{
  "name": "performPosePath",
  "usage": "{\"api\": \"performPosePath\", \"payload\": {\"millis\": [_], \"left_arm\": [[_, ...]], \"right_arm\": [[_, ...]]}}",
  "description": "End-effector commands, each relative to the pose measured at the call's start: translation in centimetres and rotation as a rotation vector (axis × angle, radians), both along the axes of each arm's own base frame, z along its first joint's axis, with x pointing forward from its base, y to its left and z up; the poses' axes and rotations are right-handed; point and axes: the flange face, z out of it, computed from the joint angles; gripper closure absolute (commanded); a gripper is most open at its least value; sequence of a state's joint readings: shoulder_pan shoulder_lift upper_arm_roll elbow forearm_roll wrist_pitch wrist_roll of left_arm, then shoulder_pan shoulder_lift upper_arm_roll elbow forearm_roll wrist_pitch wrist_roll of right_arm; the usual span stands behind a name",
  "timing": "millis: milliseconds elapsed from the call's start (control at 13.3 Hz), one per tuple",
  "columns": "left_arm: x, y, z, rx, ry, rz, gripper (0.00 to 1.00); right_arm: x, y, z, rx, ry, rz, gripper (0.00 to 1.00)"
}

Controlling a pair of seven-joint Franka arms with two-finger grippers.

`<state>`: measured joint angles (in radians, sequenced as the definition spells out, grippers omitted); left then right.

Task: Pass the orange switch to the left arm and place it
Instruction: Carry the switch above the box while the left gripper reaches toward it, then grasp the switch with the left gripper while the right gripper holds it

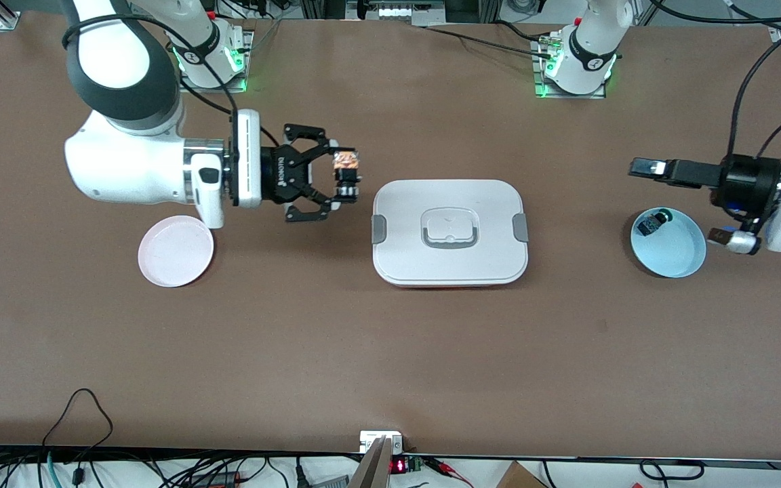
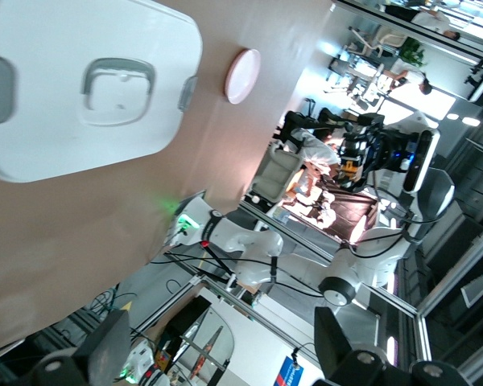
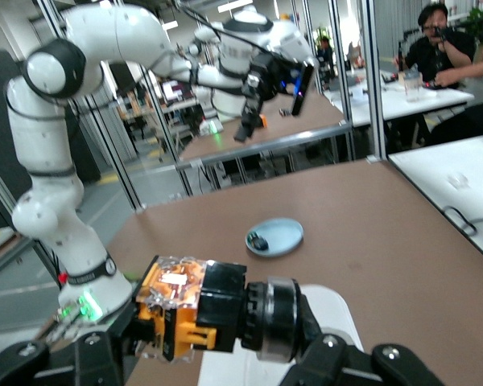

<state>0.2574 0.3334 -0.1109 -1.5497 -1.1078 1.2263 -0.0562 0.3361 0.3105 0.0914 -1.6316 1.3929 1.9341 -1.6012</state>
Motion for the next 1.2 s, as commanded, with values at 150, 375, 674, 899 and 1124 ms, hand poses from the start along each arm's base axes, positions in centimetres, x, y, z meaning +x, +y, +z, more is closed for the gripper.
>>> {"api": "performPosePath", "payload": {"millis": [150, 375, 674, 899, 1124], "left_arm": [[1.4, -8.8, 0.5, -0.116, -0.042, 0.071, 0.0], [1.8, -13.3, 0.0, -0.129, -0.048, 0.116, 0.0], [0.9, -18.2, -1.1, -0.134, -0.027, 0.114, 0.0], [0.3, -20.6, -1.9, -0.142, 0.0, 0.125, 0.0], [0.0, -21.4, -1.9, -0.159, 0.054, 0.138, 0.0]], "right_arm": [[-0.5, 4.6, -2.4, 0.115, -0.017, -0.047, 0.86], [-1.5, 8.7, -3.1, 0.156, 0.011, -0.078, 0.86], [-1.6, 11.4, -3.1, 0.178, 0.01, -0.098, 0.86], [-1.8, 12.6, -2.9, 0.188, 0.014, -0.129, 0.86], [-2.0, 13.0, -3.2, 0.182, 0.017, -0.133, 0.85]]}}
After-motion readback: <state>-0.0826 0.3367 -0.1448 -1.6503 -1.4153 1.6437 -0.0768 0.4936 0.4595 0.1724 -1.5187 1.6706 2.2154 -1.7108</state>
